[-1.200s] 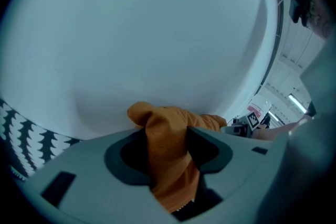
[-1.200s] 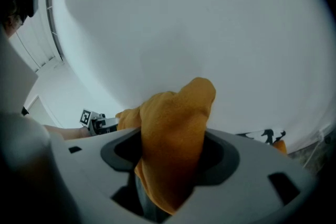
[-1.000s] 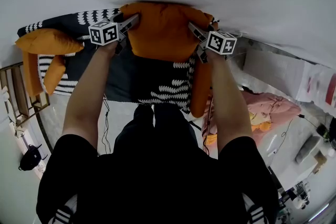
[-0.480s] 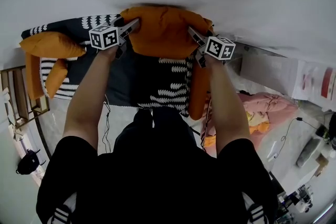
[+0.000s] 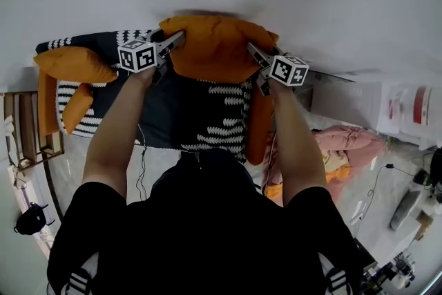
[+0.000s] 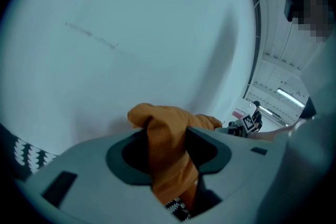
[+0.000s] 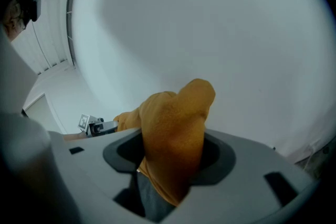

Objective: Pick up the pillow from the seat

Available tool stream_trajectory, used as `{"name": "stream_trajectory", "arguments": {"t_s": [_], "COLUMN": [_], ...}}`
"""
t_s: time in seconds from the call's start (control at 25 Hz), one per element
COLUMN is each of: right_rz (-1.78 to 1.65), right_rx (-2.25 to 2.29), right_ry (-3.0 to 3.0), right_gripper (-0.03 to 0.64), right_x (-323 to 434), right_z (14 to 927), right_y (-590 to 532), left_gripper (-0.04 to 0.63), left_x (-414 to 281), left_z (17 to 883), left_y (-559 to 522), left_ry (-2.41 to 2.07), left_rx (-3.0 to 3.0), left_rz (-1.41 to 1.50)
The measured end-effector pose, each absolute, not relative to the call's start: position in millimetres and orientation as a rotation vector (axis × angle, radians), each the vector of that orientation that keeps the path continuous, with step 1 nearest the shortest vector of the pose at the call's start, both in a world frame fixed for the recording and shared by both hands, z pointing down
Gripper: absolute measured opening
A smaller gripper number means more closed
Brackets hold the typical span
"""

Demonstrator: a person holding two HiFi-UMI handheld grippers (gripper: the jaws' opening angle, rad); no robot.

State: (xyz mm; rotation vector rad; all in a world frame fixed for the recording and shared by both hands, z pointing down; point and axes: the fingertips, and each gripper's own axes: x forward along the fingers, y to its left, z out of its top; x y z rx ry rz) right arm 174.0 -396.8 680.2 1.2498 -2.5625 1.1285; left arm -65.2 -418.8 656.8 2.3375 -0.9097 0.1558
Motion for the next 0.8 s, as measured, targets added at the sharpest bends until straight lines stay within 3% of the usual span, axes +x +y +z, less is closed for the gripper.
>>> {"name": "stream_trajectory", "arguments": {"t_s": [0.8], "right_rz": [0.995], "right_rx": [1.237], "right_ry": [-2.671], "right_gripper": [0.235], "right_x": [144], "right_z": [567], "right_y": [-332], "left_gripper": [0.199], "left_x": [-98], "left_z": [549], "left_y": [-354], "left_ry": [-0.909], "left_rx": [2.447], "left_rz": [0.077]}}
